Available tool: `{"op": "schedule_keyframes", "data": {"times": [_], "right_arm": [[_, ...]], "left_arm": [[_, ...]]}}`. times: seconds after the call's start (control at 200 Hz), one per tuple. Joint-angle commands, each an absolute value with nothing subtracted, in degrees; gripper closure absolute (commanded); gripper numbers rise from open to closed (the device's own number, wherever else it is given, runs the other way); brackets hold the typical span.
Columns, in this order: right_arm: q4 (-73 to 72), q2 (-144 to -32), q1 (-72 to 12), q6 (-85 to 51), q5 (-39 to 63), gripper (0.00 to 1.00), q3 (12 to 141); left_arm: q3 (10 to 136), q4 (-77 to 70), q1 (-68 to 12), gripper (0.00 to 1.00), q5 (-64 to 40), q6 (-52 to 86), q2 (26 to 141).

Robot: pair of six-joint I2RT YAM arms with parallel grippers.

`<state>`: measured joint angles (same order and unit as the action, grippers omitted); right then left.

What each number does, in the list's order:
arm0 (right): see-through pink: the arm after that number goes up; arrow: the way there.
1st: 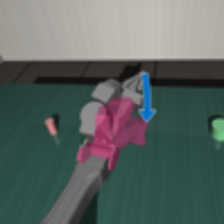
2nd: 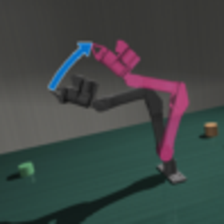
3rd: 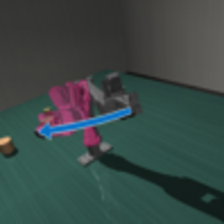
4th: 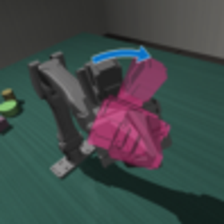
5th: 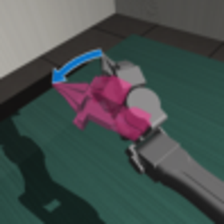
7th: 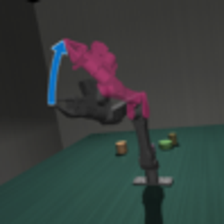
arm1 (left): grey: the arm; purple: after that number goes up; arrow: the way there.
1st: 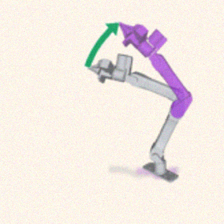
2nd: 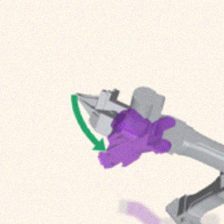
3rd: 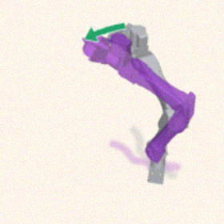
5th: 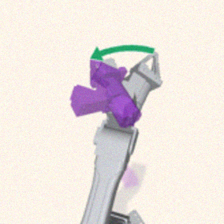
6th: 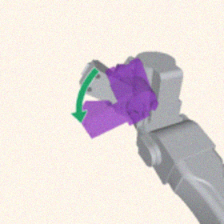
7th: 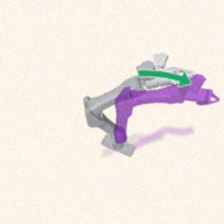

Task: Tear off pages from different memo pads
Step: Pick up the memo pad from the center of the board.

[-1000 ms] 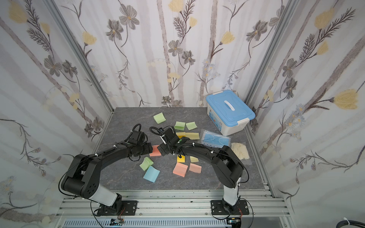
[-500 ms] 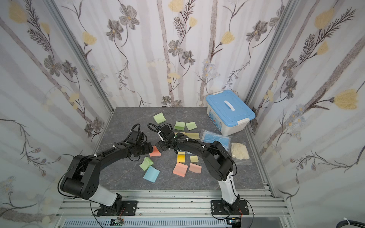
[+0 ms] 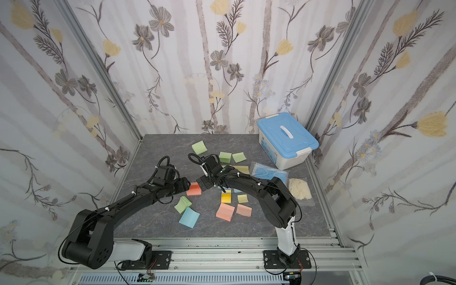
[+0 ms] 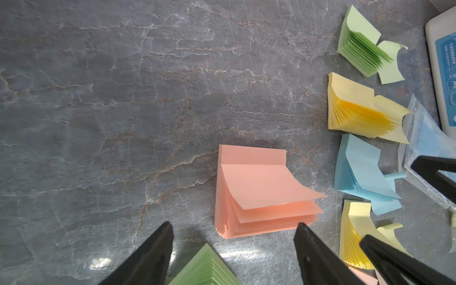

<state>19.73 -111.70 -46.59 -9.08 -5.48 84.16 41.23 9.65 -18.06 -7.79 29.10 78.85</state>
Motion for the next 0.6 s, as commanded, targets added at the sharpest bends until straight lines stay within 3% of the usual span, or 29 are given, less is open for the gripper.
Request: {"op": "schedule_keyframes", "data": {"times": [0.0, 0.595], "right_arm": [[19.38, -112.05, -46.69, -10.27, -4.79, 0.00, 85.02], [19.62, -115.42, -46.72, -10.20, -3.08, 0.00, 88.00]], "left_arm": [[41.57, 9.00, -18.04, 0.20, -7.45, 29.64, 79.67], [42.90, 9.52, -18.04, 0.20, -4.60, 29.09, 84.16]]}}
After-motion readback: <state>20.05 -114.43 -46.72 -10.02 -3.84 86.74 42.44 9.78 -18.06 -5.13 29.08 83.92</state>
